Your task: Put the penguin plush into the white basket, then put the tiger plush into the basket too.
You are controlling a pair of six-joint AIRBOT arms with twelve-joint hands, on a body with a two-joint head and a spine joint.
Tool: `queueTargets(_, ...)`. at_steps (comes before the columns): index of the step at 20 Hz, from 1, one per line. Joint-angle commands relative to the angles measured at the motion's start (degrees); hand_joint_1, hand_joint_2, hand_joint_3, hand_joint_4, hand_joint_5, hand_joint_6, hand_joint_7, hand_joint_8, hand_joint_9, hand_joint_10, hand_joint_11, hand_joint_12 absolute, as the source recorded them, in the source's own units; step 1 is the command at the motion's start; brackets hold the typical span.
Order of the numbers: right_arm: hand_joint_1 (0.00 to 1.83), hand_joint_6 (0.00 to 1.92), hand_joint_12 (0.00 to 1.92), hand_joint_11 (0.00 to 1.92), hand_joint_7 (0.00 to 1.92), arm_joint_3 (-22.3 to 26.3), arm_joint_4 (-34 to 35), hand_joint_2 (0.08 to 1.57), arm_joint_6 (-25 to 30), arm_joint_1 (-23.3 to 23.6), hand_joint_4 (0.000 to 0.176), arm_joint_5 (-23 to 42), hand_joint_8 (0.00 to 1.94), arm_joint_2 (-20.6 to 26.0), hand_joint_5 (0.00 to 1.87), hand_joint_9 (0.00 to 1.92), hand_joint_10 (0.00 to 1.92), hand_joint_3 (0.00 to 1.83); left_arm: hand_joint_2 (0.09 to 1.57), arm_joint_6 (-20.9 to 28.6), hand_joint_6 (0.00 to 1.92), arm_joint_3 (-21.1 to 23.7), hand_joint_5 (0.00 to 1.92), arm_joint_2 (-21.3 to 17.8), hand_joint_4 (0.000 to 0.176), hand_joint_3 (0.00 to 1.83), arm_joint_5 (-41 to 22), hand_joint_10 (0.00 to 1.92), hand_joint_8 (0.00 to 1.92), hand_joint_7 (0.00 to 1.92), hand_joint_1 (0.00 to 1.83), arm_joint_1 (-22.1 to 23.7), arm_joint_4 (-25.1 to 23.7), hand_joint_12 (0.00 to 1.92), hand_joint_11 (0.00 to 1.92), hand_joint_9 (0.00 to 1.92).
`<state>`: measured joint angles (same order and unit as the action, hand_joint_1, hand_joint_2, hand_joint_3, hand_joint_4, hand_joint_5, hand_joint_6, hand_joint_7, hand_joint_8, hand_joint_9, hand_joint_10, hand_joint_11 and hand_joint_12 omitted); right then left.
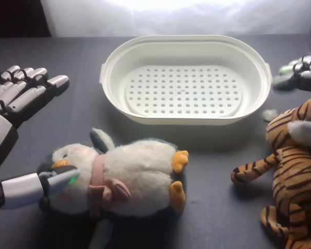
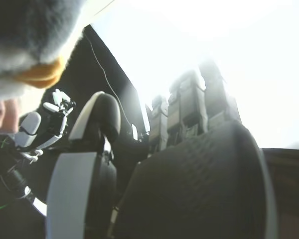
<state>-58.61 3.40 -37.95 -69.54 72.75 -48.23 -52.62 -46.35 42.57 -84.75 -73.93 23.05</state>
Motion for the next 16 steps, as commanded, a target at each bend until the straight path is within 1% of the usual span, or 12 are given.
queueTargets(1, 0.35, 0.00, 0.35, 0.09, 0.27, -0.37, 0.97, 1.33, 0.39, 0.55, 0.015, 6.86, 0.00, -0.08, 0.37, 0.22, 0.00, 0.01, 0.89, 0.08, 0.00, 0.35, 0.15, -0.39, 0.121, 0.02, -6.76, 0.00, 0.00, 0.02, 0.71, 0.15, -1.57, 0.00, 0.00, 0.00)
queueTargets(3, 0.14, 0.00, 0.29, 0.03, 0.19, -0.37, 0.82, 1.29, 0.39, 0.77, 0.058, 6.86, 0.00, -0.09, 0.32, 0.12, 0.00, 0.00, 0.86, -0.23, 0.00, 0.36, 0.09, -0.94, 0.151, 0.00, -5.00, 0.00, 0.00, 0.00, 0.64, 0.09, -2.43, 0.00, 0.00, 0.00)
queueTargets(4, 0.09, 0.00, 0.28, 0.02, 0.18, -0.37, 0.77, 1.29, 0.39, 0.93, 0.067, 6.86, 0.00, -0.10, 0.32, 0.11, 0.00, 0.00, 0.86, -1.35, 0.00, 0.60, 0.04, -1.40, 0.168, 0.00, -3.74, 0.00, 0.00, 0.00, 0.61, 0.11, -2.99, 0.00, 0.00, 0.00)
queueTargets(5, 0.06, 0.00, 0.24, 0.05, 0.18, -0.39, 0.67, 1.29, 0.39, 1.14, 0.063, 6.86, 0.00, -0.10, 0.31, 0.12, 0.00, 0.00, 0.82, -4.06, 0.00, 1.46, 0.01, -2.17, 0.156, 0.00, -1.98, 0.00, 0.00, 0.00, 0.59, 0.17, -3.35, 0.00, 0.00, 0.00)
queueTargets(6, 0.05, 0.00, 0.19, 0.07, 0.17, -0.39, 0.49, 1.30, 0.39, 1.32, 0.053, 6.87, 0.00, -0.11, 0.30, 0.11, 0.00, 0.00, 0.77, -6.99, 0.00, 2.27, 0.00, -2.84, 0.172, 0.00, -0.05, 0.00, 0.00, 0.00, 0.61, 0.30, -3.46, 0.00, 0.00, 0.00)
queueTargets(7, 0.07, 0.00, 0.17, 0.07, 0.17, -0.37, 0.30, 1.31, 0.40, 1.63, 0.038, 6.92, 0.00, -0.18, 0.30, 0.10, 0.00, 0.00, 0.73, -8.97, 0.00, 2.72, 0.00, -3.22, 0.175, 0.00, 2.49, 0.00, 0.00, 0.00, 0.63, 0.41, -3.57, 0.00, 0.00, 0.00)
queueTargets(8, 0.15, 0.00, 0.17, 0.08, 0.16, -0.34, 0.14, 1.32, 0.41, 1.83, 0.035, 6.98, 0.00, -0.20, 0.28, 0.11, 0.00, 0.00, 0.70, -9.14, 0.00, 2.63, 0.00, -3.23, 0.176, 0.00, 3.89, 0.00, 0.00, 0.00, 0.63, 0.41, -3.80, 0.00, 0.00, 0.00)
queueTargets(10, 0.30, 0.00, 0.14, 0.08, 0.14, -0.32, -0.51, 1.36, 0.64, 2.23, 0.057, 7.48, 0.00, -0.24, 0.24, 0.11, 0.00, 0.01, 0.65, -9.88, 0.00, 2.21, 0.00, -3.54, 0.176, 0.00, 8.93, 0.00, 0.00, 0.00, 0.67, 0.68, -5.02, 0.00, 0.00, 0.00)
queueTargets(11, 0.30, 0.00, 0.14, 0.08, 0.14, -0.32, -0.61, 1.36, 0.64, 2.35, 0.057, 7.53, 0.00, -0.25, 0.24, 0.11, 0.00, 0.01, 0.65, -10.89, 0.00, 2.18, 0.00, -3.67, 0.176, 0.00, 10.52, 0.00, 0.00, 0.00, 0.67, 0.99, -5.19, 0.00, 0.00, 0.00)
queueTargets(12, 0.32, 0.00, 0.10, 0.09, 0.12, -0.33, -0.68, 1.37, 0.64, 2.47, 0.068, 7.54, 0.00, -0.27, 0.23, 0.10, 0.00, 0.00, 0.63, -12.20, 0.00, 2.14, 0.00, -3.77, 0.176, 0.00, 12.36, 0.00, 0.00, 0.00, 0.69, 1.37, -5.23, 0.00, 0.00, 0.00)
queueTargets(14, 0.37, 0.00, 0.07, 0.08, 0.16, -0.35, -0.80, 1.36, 0.64, 2.82, 0.072, 7.53, 0.01, -0.32, 0.24, 0.11, 0.01, 0.00, 0.63, -14.46, 0.00, 1.37, 0.00, -3.56, 0.176, 0.00, 17.75, 0.00, 0.00, 0.00, 0.77, 3.25, -5.45, 0.00, 0.00, 0.00)
queueTargets(16, 0.36, 0.00, 0.05, 0.05, 0.17, -0.33, -0.82, 1.36, 0.64, 2.76, 0.084, 7.53, 0.01, -0.32, 0.22, 0.10, 0.00, 0.00, 0.62, -15.63, 0.00, -0.02, 0.00, -2.23, 0.176, 0.00, 22.25, 0.00, 0.00, 0.00, 0.83, 5.20, -5.54, 0.00, 0.00, 0.00)
